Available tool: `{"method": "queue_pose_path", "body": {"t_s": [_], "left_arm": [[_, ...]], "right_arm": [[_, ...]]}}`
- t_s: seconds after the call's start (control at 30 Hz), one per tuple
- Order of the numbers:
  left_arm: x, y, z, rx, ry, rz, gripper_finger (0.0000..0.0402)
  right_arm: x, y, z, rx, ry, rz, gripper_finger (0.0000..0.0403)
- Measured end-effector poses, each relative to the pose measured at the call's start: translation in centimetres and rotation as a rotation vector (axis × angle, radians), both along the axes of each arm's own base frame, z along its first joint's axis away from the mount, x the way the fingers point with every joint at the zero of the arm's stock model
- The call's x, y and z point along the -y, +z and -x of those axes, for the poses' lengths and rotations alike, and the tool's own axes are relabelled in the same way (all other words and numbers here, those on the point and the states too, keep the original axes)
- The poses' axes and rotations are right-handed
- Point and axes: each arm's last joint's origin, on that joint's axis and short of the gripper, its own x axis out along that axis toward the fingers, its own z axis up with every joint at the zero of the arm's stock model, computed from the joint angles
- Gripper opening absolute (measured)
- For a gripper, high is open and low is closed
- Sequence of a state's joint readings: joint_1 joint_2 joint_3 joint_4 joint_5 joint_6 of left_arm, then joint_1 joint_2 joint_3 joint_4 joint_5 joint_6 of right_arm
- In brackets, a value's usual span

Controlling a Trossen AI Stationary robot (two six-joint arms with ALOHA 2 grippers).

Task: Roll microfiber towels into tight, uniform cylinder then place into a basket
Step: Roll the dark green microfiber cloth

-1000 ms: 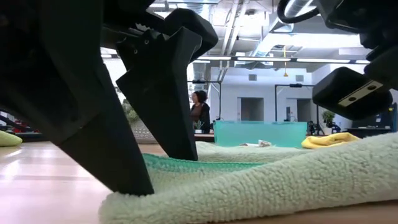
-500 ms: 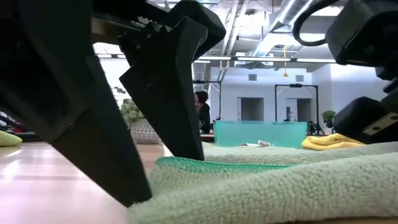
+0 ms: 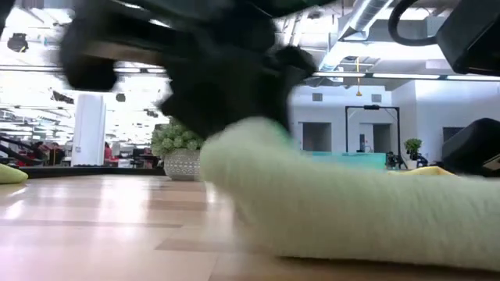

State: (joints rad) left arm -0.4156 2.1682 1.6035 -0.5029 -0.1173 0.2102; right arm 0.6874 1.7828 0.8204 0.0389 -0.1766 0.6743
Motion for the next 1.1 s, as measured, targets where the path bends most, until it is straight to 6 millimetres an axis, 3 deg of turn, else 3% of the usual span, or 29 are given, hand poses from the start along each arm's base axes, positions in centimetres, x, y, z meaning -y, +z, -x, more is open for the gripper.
{"method": "queue_pose_path", "body": {"t_s": [0.2, 0.4, 0.53, 0.73, 0.93, 1.1], "left_arm": [[-6.0, -1.2, -3.4, 0.117, 0.039, 0.171, 0.0076], [-9.6, -2.2, -3.5, 0.074, 0.148, 0.188, 0.0048], [-9.8, -2.0, -2.2, -0.057, 0.151, 0.141, 0.0035], [-8.2, 0.1, 0.5, -0.184, 0.150, 0.030, 0.0020], [-7.1, 3.0, 1.3, -0.074, 0.151, -0.081, 0.0009], [-8.4, 2.5, -0.3, 0.091, 0.137, 0.008, 0.0003]], "right_arm": [[0.0, 0.0, 0.0, 0.002, -0.003, 0.001, 0.0015], [0.0, 0.0, -0.1, 0.000, -0.043, 0.003, 0.0023], [0.0, 0.0, -0.1, 0.009, -0.055, 0.013, 0.0016], [0.1, 0.0, -0.1, 0.007, -0.067, 0.016, 0.0024], [0.2, 0.0, -0.2, 0.013, -0.093, 0.024, 0.0017], [0.2, 0.0, -0.2, 0.024, -0.109, 0.034, 0.0023]]}}
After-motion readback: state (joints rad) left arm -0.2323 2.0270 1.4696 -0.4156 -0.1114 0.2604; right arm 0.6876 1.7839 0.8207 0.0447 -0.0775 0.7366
